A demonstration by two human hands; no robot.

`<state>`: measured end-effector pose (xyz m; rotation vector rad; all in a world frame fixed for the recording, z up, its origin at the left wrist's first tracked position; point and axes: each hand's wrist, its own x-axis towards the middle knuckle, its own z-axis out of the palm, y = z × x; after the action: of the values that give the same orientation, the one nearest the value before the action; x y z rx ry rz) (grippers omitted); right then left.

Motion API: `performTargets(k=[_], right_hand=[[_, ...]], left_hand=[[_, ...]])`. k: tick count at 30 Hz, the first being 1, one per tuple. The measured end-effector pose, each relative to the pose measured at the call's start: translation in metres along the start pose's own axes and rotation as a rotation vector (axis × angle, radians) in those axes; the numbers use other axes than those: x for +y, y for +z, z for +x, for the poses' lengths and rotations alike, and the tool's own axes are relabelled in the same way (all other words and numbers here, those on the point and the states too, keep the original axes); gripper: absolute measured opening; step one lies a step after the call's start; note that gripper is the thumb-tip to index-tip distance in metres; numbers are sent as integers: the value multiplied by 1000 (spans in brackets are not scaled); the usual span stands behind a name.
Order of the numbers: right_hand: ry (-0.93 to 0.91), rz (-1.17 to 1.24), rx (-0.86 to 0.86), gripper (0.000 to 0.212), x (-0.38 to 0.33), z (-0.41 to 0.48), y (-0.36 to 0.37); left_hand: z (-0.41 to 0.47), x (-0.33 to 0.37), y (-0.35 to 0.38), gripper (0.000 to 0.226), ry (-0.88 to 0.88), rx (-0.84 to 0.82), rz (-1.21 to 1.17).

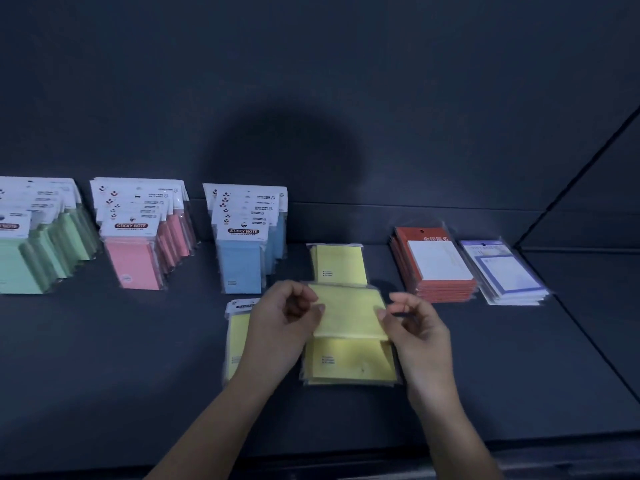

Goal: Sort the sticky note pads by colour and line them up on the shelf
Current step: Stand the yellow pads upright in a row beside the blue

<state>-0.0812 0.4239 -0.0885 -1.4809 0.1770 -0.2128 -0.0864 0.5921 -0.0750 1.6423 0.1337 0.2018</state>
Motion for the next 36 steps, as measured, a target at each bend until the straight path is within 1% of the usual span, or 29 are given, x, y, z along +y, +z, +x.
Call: performTargets(k=[2, 5, 8, 12, 16, 19, 21, 22, 24, 26, 27, 28, 30, 33, 35, 36], right_hand=[[-45, -168, -38, 25, 4, -8, -8], [-175, -456, -109, 27, 5, -19, -17], [-274, -670, -164, 25, 0, -23, -20], [-275, -822, -219, 27, -3, -25, -20], [-251, -878, -232, 30, -2, -28, -21], [-264, -833, -191, 30, -5, -18, -20], [-246, -781, -197, 34, -8, -3, -13], [-197, -768, -223, 39, -9, 6, -7], [-91, -782, -292, 47, -12, 24, 7], [-45, -728, -351, 37, -12, 40, 20], [-15, -686, -366, 30, -13, 47, 26], [17, -654, -370, 29, -13, 53, 31], [71, -579, -348, 25, -12, 61, 38], [153, -342, -232, 22, -8, 65, 41], [190, -214, -163, 24, -7, 63, 40], [202, -164, -155, 28, -7, 62, 40]], left_hand=[[-11, -4, -3, 20, 62, -39, 116], [-22, -7, -5, 16, 153, -103, 353], [-25, -6, -6, 14, 226, -160, 526], [-26, -5, -8, 15, 236, -190, 595], [-28, -8, -4, 19, 224, -164, 577], [-20, -7, 0, 26, 252, -136, 568], [-8, -3, 7, 34, 244, -115, 545], [0, 0, 11, 38, 207, -112, 518], [19, 5, 19, 44, 80, -149, 466], [37, 7, 25, 47, -87, -223, 392], [44, 8, 27, 47, -155, -243, 340], [50, 7, 30, 45, -204, -241, 286], [59, 6, 33, 46, -299, -191, 121], [69, 6, 35, 53, -439, -73, -190], [72, 6, 37, 56, -462, -10, -256], [73, 6, 37, 56, -461, 3, -267]])
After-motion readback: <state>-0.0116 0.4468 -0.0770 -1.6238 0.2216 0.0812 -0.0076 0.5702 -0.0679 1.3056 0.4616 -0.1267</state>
